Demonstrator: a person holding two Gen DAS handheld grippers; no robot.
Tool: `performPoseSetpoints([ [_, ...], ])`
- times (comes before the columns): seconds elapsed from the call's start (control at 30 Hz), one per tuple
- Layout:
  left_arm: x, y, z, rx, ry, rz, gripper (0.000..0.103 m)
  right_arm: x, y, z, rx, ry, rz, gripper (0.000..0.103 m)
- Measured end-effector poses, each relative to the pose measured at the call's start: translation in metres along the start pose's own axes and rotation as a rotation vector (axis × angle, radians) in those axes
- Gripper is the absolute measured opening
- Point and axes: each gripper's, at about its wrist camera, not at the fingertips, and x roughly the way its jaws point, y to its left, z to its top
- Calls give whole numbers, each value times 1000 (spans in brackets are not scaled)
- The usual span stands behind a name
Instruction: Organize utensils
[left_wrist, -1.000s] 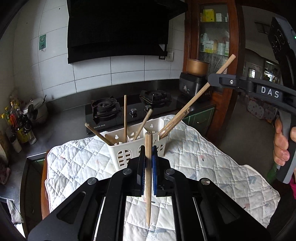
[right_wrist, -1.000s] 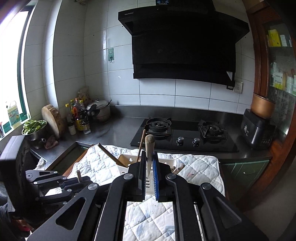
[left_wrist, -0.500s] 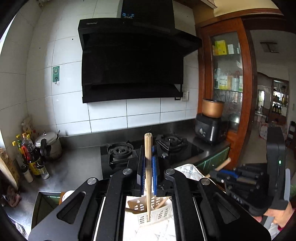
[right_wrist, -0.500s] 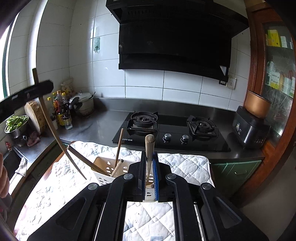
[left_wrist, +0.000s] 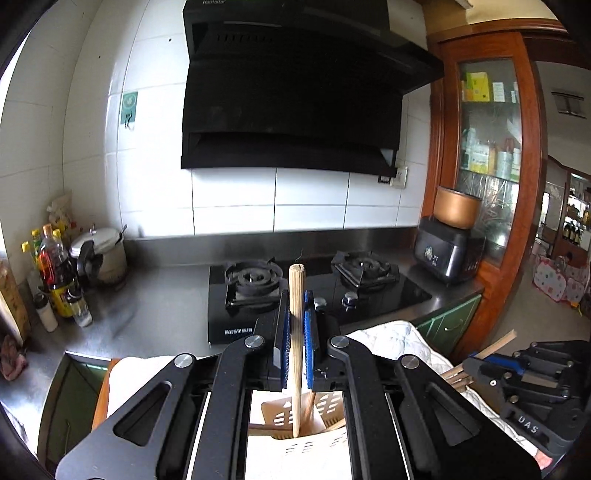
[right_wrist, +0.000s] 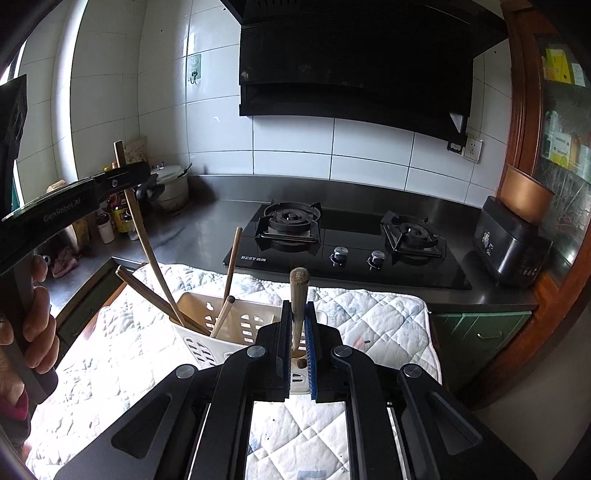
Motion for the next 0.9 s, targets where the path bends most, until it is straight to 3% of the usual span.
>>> performPoseSetpoints([
  [0.27,17,12,-21,-24,76,2,5,6,1,-1,2,6,6,7],
  [0.57,5,15,-24,-30,72,-15,8,4,-2,-1,17,-2,6,9],
  [0.7,-10,17,-25,-37,64,-24,9,-6,-1,-4,24,-19,5,19],
  [0.73,-14,17,-26,-37,64,-27,10,-10,0,-5,28,-25,10,20],
  [0.8,-26,18,-31,-42,60,-26,34,-19,1,-9,38,-41,14,27],
  [0.9,-44,17,-43,-19,49,-24,37,-33,5,-18,46,-62,12,35],
])
